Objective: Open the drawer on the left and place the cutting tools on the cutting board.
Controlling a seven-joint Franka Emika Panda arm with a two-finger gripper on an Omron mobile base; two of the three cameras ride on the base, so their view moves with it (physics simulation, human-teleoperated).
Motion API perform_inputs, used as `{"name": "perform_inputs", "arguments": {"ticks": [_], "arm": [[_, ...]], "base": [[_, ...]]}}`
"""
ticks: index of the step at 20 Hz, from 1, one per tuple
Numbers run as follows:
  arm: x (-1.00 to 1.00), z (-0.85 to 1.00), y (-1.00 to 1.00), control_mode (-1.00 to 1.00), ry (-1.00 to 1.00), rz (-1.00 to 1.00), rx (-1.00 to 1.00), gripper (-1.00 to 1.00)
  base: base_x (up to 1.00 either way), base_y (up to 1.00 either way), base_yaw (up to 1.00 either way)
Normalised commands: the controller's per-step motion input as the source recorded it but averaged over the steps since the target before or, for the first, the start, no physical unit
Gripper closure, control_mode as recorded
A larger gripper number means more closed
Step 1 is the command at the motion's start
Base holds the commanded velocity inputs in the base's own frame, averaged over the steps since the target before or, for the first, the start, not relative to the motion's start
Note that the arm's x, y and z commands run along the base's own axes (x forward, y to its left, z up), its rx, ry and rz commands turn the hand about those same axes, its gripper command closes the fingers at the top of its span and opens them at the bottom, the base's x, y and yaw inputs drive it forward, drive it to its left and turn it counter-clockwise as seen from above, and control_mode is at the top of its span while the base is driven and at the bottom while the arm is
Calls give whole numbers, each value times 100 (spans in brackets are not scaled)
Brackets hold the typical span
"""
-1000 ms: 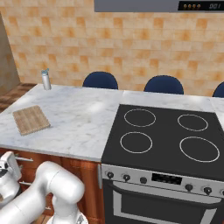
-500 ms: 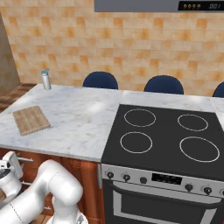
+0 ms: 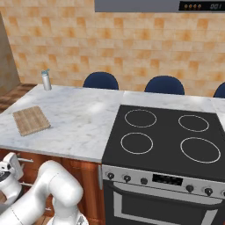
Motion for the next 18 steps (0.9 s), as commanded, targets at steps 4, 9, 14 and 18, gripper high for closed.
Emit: {"name": "perform_inputs", "arguments": {"ticks": [4, 9, 14, 18], "arm": [[0, 0, 0, -100, 0, 0, 0, 100], [-1, -1, 0, -100, 0, 0, 0, 100], [-49, -6, 0, -100, 0, 0, 0, 100], [-100, -4, 0, -100, 0, 0, 0, 100]], "base": [[0, 0, 0], [0, 0, 0], [0, 0, 0], [0, 0, 0]]}}
